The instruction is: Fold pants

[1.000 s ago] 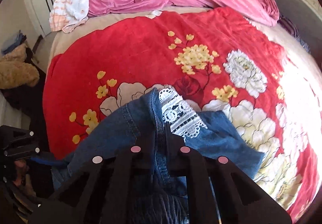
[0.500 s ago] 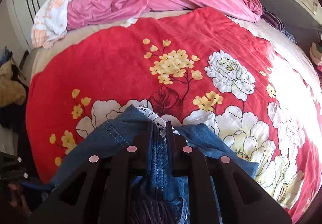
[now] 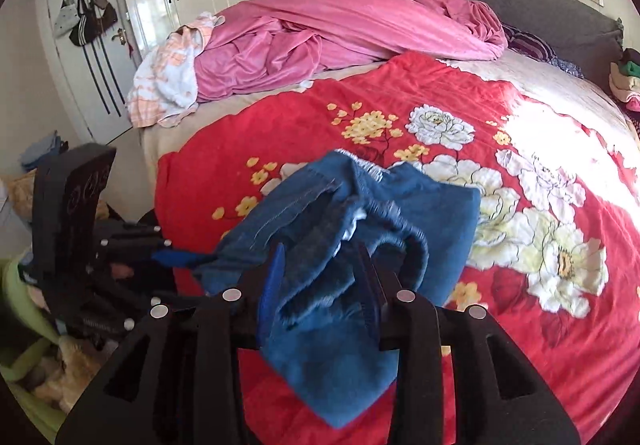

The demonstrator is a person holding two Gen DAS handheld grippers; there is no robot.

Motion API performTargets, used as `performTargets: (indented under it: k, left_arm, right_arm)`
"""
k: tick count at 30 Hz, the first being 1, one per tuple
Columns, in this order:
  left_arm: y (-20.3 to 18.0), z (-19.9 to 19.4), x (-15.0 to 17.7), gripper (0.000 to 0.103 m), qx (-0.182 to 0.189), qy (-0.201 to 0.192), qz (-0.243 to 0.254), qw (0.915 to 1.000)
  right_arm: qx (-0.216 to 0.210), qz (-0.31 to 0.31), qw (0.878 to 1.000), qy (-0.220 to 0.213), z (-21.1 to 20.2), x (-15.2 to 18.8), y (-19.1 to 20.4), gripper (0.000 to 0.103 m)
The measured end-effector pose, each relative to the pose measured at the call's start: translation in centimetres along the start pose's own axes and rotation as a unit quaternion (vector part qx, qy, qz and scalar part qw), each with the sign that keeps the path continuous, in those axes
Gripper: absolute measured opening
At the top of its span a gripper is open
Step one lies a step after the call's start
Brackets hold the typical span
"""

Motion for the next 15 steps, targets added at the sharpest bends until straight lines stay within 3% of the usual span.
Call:
performTargets:
  k: [7,15]
  left_arm:
    - [1.3,-2.6,0.0,0.043,-0.001,-0.026,-0.025,0.9994]
    - [4.3,-2.8,-4.7,0.045,-0.042,-0.022,-0.046,0.9978]
  right_arm:
    - [-0.021,-0.034,0.999,0.019,1.0,3.5,3.8,0.034]
    - [0.006,-0.144,0.990,0.004,3.1,2.6,8.5,0.034]
Point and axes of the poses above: each gripper's, at about its wrist camera, not at the fingertips, and z roughly the way its jaws point, y to its left, x to its underside, the point moved 6 cm from there along z, roughly the way its jaws point, and after that the axes turned 15 degrees about y, right-handed, at the moved point
